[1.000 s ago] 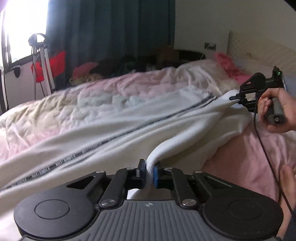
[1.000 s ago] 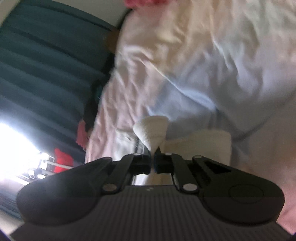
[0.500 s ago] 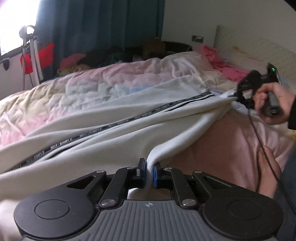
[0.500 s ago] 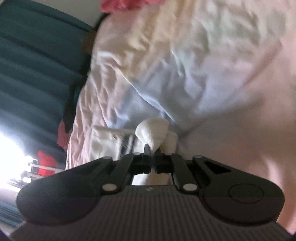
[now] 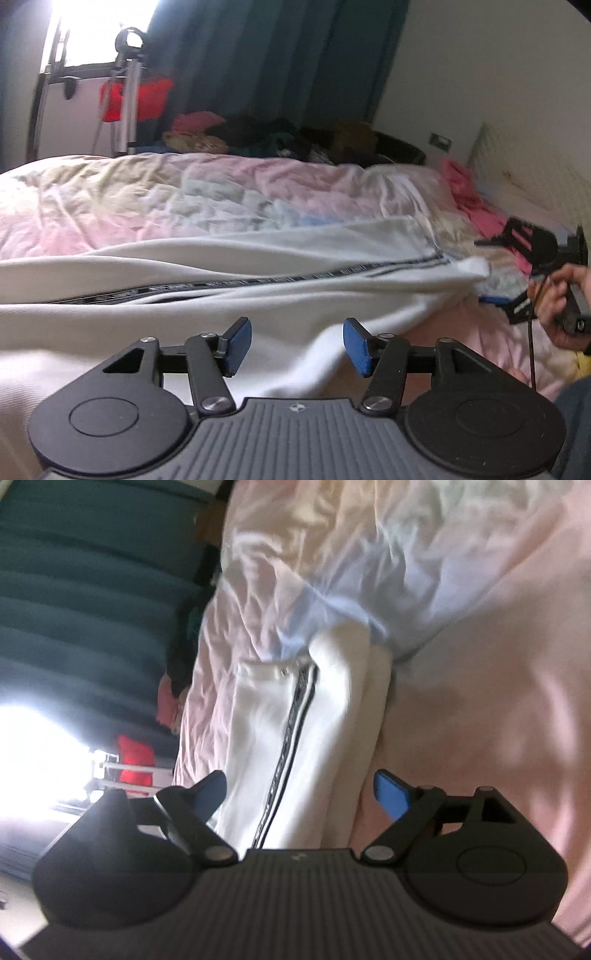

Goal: Fold clothes

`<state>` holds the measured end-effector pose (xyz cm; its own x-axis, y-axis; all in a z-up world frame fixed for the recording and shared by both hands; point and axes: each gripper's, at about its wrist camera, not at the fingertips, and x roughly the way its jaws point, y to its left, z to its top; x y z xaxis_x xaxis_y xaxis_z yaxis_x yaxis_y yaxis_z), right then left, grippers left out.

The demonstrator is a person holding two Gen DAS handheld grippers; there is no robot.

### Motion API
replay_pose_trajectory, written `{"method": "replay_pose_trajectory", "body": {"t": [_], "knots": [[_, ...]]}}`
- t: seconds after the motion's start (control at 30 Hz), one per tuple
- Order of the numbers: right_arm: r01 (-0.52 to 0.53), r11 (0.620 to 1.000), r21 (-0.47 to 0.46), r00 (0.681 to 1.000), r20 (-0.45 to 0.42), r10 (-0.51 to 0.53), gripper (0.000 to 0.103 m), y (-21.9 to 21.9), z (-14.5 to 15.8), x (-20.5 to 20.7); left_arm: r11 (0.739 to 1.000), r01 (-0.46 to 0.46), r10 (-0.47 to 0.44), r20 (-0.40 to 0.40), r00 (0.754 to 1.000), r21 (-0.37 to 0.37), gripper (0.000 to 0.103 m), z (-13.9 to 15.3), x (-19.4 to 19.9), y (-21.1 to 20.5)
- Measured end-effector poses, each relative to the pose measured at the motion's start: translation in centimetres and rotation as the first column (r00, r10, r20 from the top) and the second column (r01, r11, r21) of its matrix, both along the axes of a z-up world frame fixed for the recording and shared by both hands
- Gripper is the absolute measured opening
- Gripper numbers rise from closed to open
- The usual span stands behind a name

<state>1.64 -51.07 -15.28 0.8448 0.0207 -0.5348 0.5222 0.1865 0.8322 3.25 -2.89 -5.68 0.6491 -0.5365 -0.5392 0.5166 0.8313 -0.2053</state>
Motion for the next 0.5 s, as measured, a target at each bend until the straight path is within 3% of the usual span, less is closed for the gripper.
{"method": "replay_pose_trajectory", "body": {"t": [0.13, 0.2, 0.3, 0.4, 0.5], "knots": [[0.007, 0.988, 0.152, 0.999, 0.031, -0.012, 0.082, -1.2, -3.3, 1.6, 0.994, -0.104, 0.104, -0.002, 0.995, -0.019, 0.059, 0.1, 0.7, 1.2], [-0.006, 0.985, 0.172, 0.997, 0.077, -0.007, 0.074, -1.9, -4.1, 2.6, 0.988, -0.148, 0.148, -0.013, 0.989, -0.034, 0.059, 0.0, 1.2, 1.7], [-0.033, 0.995, 0.097, 0.993, 0.113, 0.022, 0.049, -2.5, -3.9, 3.7, 0.977, -0.206, 0.205, -0.023, 0.978, -0.048, 0.059, 0.0, 1.8, 2.3], [-0.064, 0.997, 0.044, 0.975, 0.217, 0.053, 0.048, -2.4, -3.1, 4.0, 0.967, -0.247, 0.246, -0.034, 0.969, -0.057, 0.059, -0.2, 2.2, 2.7], [-0.046, 0.999, 0.021, 0.982, 0.183, 0.042, 0.048, -2.3, -3.2, 4.3, 0.961, -0.271, 0.27, -0.031, 0.962, -0.053, 0.059, -0.3, 2.5, 2.8]]}}
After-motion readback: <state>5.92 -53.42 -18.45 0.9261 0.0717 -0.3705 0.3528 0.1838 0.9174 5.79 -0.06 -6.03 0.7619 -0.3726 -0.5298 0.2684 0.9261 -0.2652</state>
